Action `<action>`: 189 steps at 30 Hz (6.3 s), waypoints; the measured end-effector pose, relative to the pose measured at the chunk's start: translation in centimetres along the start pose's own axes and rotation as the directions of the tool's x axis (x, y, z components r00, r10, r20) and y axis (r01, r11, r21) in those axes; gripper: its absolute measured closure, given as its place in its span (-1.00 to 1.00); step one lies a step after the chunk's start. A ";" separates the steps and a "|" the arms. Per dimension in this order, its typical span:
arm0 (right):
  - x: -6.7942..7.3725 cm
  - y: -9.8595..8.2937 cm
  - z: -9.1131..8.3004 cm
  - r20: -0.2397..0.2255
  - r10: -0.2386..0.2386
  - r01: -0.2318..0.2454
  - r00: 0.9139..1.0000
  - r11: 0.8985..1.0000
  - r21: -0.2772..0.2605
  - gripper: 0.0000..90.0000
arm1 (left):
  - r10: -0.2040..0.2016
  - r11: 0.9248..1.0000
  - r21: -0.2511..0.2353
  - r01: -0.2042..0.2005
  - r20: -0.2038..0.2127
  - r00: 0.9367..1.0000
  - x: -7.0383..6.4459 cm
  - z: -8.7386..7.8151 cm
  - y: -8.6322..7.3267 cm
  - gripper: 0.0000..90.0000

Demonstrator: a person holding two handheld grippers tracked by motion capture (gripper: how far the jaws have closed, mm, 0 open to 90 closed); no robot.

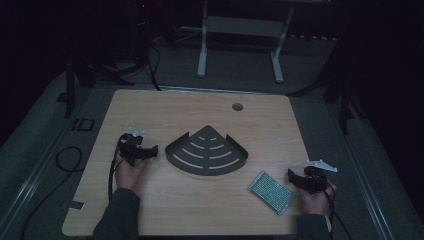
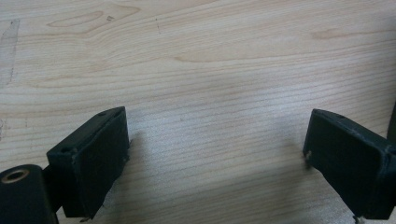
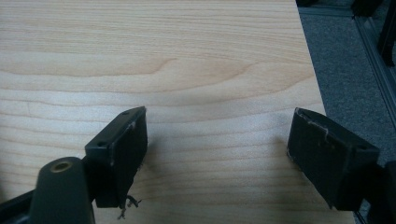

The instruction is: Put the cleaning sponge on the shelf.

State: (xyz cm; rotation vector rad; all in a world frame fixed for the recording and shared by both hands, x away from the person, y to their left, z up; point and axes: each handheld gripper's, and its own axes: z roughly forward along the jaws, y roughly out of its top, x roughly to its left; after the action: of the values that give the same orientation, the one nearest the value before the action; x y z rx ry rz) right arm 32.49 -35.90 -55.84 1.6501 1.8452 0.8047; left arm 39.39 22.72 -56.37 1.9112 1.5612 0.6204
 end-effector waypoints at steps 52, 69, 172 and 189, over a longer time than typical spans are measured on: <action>5.5 1.9 -5.6 -0.375 -0.460 0.527 0.805 0.844 0.096 0.79 | -0.005 1.000 -0.002 0.005 -0.005 1.000 -0.1 0.0 0.0 -0.83; 5.4 3.6 -3.6 -0.467 -0.442 0.571 0.766 0.802 0.177 0.65 | -0.005 1.000 -0.002 0.005 -0.005 1.000 -0.1 0.0 0.0 -0.83; 6.0 13.1 -3.3 -0.489 -0.356 0.568 0.796 0.717 0.404 0.99 | -0.005 1.000 -0.003 0.005 -0.005 1.000 -0.1 0.0 0.0 -0.83; 6.6 16.0 -3.9 -0.465 -0.373 0.562 0.803 0.734 0.381 0.99 | -0.006 1.000 -0.003 0.006 -0.005 1.000 -0.1 0.0 0.0 -0.83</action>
State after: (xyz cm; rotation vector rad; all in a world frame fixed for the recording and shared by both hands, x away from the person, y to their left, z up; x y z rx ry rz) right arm 39.79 -28.40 -41.47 1.2221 2.7833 0.4229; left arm 39.35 22.65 -56.38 1.9038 1.5677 0.6248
